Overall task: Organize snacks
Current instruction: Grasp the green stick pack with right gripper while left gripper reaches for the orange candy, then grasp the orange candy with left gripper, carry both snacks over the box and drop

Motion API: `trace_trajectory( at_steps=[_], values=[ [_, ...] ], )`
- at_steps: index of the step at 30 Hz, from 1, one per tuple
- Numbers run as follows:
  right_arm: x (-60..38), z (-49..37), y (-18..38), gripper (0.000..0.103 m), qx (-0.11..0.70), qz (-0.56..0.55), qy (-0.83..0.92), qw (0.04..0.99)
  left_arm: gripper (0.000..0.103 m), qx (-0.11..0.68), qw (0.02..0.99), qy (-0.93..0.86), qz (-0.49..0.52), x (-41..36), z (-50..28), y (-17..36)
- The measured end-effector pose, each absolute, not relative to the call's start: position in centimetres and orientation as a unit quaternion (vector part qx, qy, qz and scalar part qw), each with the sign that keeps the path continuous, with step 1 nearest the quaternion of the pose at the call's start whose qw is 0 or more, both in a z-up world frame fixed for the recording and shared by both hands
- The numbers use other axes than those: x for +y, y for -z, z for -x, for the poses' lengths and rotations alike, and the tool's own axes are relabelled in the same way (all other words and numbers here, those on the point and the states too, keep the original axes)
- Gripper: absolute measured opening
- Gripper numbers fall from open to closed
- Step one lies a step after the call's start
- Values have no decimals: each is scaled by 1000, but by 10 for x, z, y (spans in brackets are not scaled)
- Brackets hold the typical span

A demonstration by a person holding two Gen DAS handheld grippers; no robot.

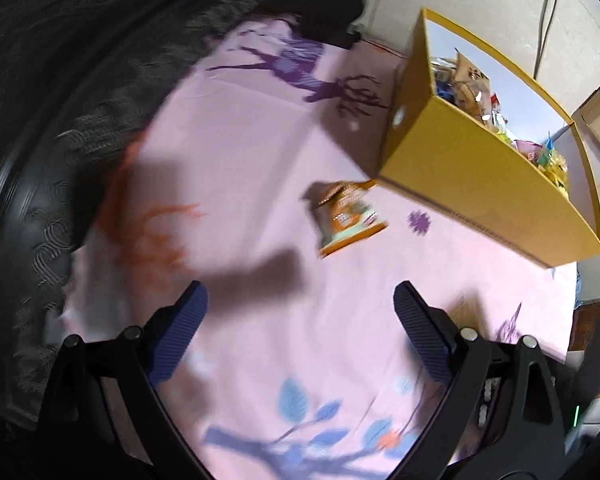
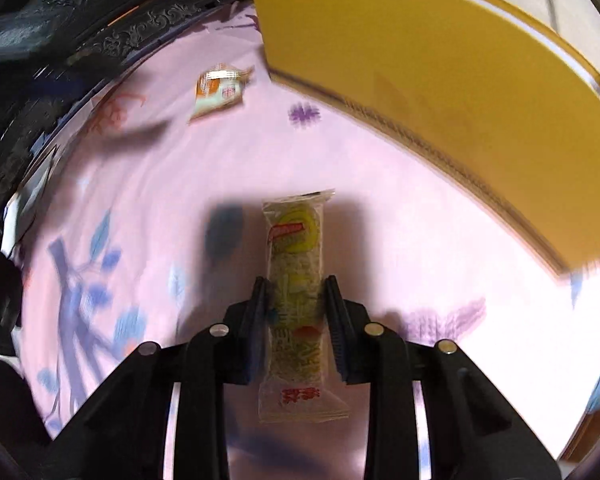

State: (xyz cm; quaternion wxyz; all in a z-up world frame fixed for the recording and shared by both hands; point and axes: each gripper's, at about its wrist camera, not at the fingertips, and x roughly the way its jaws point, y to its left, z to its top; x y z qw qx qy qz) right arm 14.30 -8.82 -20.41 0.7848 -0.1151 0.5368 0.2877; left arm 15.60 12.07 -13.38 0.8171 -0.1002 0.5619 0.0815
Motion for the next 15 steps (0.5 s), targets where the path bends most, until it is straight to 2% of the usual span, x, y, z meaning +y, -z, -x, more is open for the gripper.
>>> trace_trajectory(
  at_steps=[7, 13, 15],
  values=[
    [-116, -122, 208, 30, 536, 25, -250, 806, 96, 569, 816, -79, 64, 98, -210, 182],
    [-115, -115, 207, 30, 522, 12, -228, 822, 95, 580, 804, -104, 80, 104, -228, 212],
    [-115, -113, 206, 31, 520, 12, -221, 825, 89, 570, 811, -103, 82, 102, -230, 211]
  ],
)
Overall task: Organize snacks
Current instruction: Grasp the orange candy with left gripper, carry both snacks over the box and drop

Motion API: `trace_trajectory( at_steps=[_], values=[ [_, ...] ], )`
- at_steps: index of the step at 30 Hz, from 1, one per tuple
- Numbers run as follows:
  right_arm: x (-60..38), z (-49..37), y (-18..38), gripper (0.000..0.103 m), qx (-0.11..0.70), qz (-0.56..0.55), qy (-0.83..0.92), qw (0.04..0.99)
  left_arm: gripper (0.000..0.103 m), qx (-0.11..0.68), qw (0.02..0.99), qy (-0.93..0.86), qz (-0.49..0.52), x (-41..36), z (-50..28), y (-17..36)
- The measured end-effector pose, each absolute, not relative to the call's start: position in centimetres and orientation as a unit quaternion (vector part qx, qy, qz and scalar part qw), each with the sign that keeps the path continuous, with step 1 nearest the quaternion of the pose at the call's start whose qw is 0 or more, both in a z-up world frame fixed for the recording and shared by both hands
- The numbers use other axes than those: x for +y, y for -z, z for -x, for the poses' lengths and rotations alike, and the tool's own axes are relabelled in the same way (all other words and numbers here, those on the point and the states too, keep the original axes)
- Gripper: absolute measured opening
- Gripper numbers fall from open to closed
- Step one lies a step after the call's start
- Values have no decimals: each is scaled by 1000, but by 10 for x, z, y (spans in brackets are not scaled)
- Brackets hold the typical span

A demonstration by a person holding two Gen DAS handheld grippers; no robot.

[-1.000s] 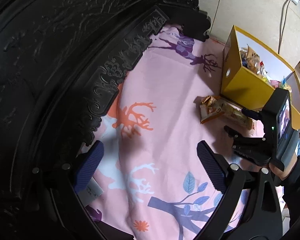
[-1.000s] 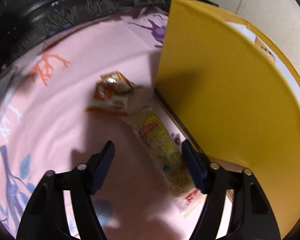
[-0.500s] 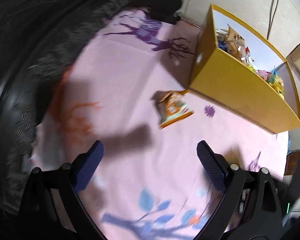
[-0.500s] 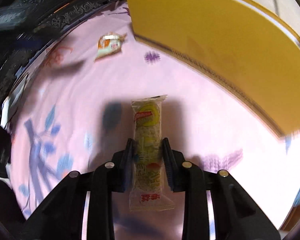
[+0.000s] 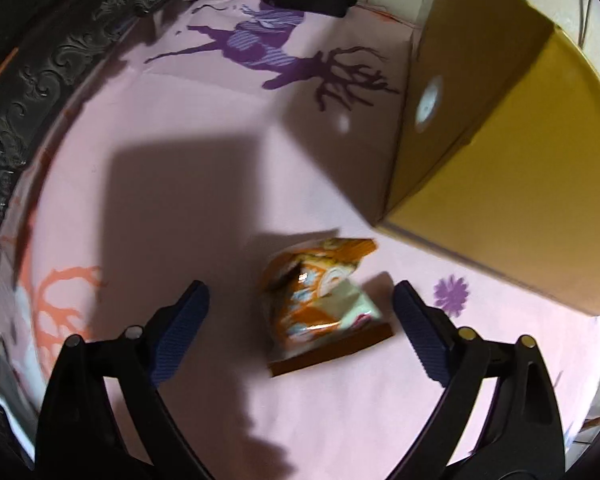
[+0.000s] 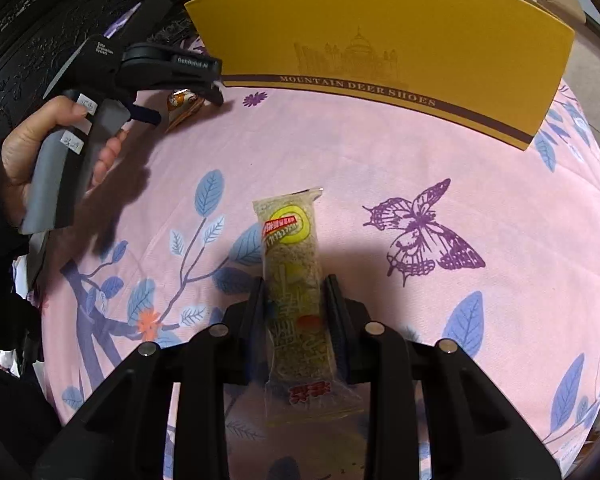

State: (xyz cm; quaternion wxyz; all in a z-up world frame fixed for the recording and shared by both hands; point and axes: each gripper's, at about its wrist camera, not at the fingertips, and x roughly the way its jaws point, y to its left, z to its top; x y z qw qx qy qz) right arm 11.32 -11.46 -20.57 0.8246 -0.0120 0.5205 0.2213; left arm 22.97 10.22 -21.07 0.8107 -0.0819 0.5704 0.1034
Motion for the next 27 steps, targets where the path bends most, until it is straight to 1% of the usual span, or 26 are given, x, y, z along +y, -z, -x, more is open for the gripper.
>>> trace_trajectory(
  at_steps=[1, 3, 5, 12, 16, 18, 22, 27],
  values=[
    [-115, -113, 206, 31, 520, 10, -220, 826, 85, 566, 814, -105, 76, 101, -230, 210],
    [-119, -107, 208, 31, 517, 2, -217, 828, 60, 554, 825, -97, 64, 98, -231, 206],
    [-128, -103, 206, 31, 518, -4, -215, 828, 46, 548, 830, -89, 60, 96, -231, 202],
    [-121, -107, 210, 32, 521, 2, -209, 828, 40, 544, 835, -54, 55, 91, -207, 198],
    [-121, -108, 209, 31, 521, -9, -203, 829, 39, 557, 829, -11, 46, 72, -162, 199],
    [-122, -107, 206, 30, 516, -11, -202, 833, 39, 568, 821, 6, 62, 66, -139, 196],
    [-124, -107, 185, 26, 492, -8, -207, 846, 39, 564, 821, 30, 86, 54, -113, 178],
    [-135, -113, 152, 25, 467, -21, -204, 860, 39, 542, 836, 56, 70, 33, -101, 142]
  ],
)
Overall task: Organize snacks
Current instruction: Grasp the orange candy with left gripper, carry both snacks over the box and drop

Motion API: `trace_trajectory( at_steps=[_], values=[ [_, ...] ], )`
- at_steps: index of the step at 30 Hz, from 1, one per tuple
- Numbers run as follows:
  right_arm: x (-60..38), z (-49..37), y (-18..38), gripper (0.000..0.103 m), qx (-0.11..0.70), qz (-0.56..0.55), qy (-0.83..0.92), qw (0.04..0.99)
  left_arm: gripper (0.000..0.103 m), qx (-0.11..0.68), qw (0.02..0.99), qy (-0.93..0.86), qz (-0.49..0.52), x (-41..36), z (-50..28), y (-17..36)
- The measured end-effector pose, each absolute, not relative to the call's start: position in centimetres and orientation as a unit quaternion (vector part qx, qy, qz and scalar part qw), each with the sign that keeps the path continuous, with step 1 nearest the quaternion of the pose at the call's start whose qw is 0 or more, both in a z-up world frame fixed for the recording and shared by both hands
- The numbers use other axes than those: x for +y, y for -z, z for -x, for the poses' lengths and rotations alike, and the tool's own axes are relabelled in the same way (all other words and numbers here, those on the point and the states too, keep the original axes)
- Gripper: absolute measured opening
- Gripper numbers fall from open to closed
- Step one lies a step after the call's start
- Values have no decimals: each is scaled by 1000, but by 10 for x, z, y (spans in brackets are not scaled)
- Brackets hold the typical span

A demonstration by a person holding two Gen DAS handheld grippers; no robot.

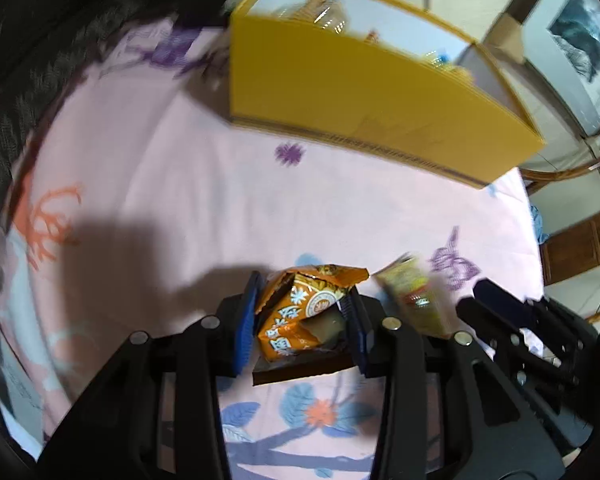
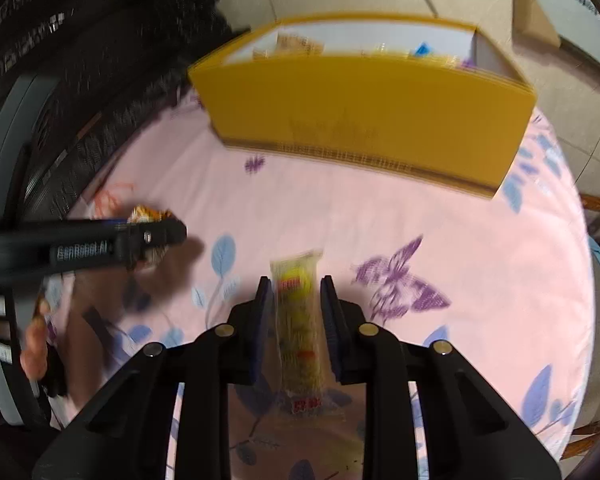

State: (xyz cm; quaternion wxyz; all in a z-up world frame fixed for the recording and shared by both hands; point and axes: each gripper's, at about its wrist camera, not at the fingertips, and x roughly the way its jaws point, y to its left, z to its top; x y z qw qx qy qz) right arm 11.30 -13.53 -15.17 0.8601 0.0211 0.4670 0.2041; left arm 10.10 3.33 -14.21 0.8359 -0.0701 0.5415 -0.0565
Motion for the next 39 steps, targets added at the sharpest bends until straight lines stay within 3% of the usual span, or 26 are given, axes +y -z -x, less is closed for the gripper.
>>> trace_trajectory(
  at_steps=[8, 11, 13, 17, 21, 29, 35, 39],
  values=[
    [-127, -132, 191, 26, 552, -20, -211, 806, 39, 533, 842, 57, 66, 29, -101, 123],
    [-119, -134, 209, 36, 578, -7, -215, 787, 39, 535, 840, 58, 70, 30, -100, 121],
    [-111, -130, 205, 36, 564, 23, -216, 797, 39, 534, 840, 58, 71, 31, -99, 119],
    [-106, -124, 204, 28, 563, 52, -204, 799, 39, 536, 839, 58, 76, 33, -101, 118],
    [-119, -108, 197, 28, 564, 23, -202, 800, 39, 534, 840, 59, 74, 34, -97, 113],
    [-145, -113, 138, 28, 518, -2, -195, 833, 39, 515, 852, 70, 60, 21, -109, 88],
    [-165, -176, 36, 28, 425, -27, -178, 887, 39, 481, 872, 72, 59, 4, -185, 32],
    [-171, -224, 1, 28, 401, -47, -167, 899, 39, 472, 878, 65, 49, -9, -245, 2]
  ],
)
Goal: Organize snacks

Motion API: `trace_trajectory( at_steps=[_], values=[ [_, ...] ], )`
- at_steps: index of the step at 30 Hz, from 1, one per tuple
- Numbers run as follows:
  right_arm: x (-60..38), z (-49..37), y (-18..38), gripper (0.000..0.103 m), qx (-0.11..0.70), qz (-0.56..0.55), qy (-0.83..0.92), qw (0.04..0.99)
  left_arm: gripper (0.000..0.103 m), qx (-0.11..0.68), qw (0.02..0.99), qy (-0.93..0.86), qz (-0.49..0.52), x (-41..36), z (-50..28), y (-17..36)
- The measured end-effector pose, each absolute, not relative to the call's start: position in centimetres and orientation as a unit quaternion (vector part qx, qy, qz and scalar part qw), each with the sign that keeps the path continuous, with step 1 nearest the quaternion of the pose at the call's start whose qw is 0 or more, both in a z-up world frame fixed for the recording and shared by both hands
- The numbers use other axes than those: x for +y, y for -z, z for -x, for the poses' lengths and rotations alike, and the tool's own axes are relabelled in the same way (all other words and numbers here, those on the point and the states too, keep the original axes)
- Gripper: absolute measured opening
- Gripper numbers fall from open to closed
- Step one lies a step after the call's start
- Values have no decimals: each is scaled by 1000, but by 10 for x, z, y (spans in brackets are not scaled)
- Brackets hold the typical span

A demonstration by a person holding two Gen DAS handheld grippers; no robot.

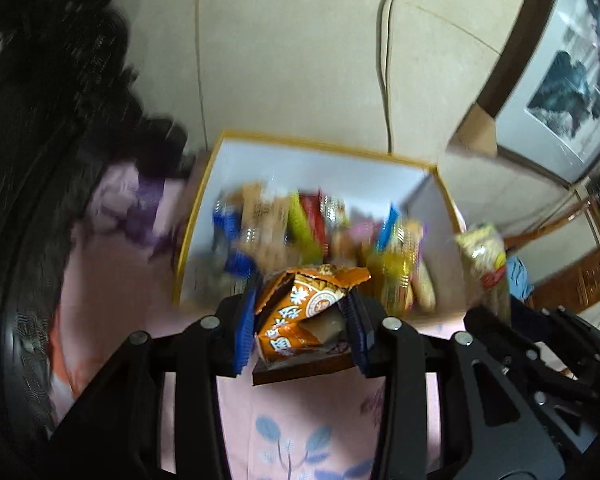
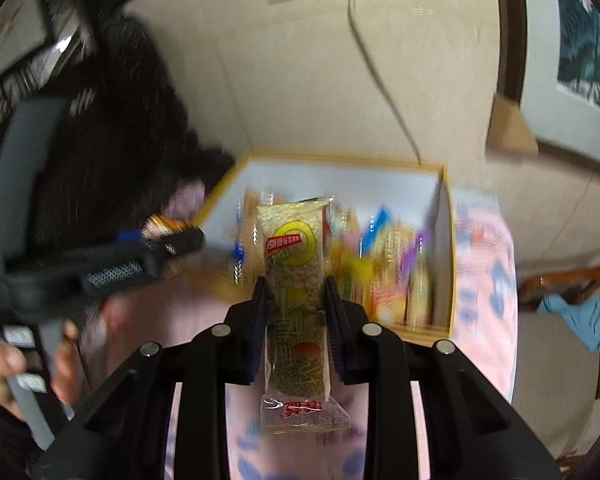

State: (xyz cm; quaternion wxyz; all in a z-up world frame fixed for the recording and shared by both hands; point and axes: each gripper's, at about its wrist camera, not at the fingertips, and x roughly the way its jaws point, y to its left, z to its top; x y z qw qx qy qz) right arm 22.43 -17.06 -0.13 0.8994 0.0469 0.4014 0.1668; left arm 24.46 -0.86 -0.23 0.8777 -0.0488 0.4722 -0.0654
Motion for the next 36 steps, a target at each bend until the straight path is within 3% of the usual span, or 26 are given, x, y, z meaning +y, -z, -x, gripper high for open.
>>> trace_trajectory(
  at_steps=[13, 14, 15, 16, 17, 18, 36],
  values=[
    [-170, -283, -11, 30, 381, -53, -126, 914, 41, 467, 882, 51, 30, -17, -293, -13],
    [-170, -284, -13, 47, 378, -47, -119, 917, 53, 463, 885, 45, 27, -18, -295, -16],
    [-169, -286, -14, 75, 378, -40, -112, 918, 81, 455, 890, 33, 24, -18, -296, -21],
    [-172, -287, -15, 82, 374, -39, -102, 921, 91, 445, 895, 3, 16, -16, -296, -25],
    [-176, -287, -16, 99, 372, -42, -93, 923, 101, 431, 902, -15, 15, -13, -296, -29],
    [-178, -286, -16, 102, 370, -43, -90, 924, 101, 419, 908, -12, 24, -10, -295, -34],
    [-200, -250, -4, 102, 381, -61, -36, 922, 101, 410, 910, 30, 46, -14, -290, -49]
  ],
)
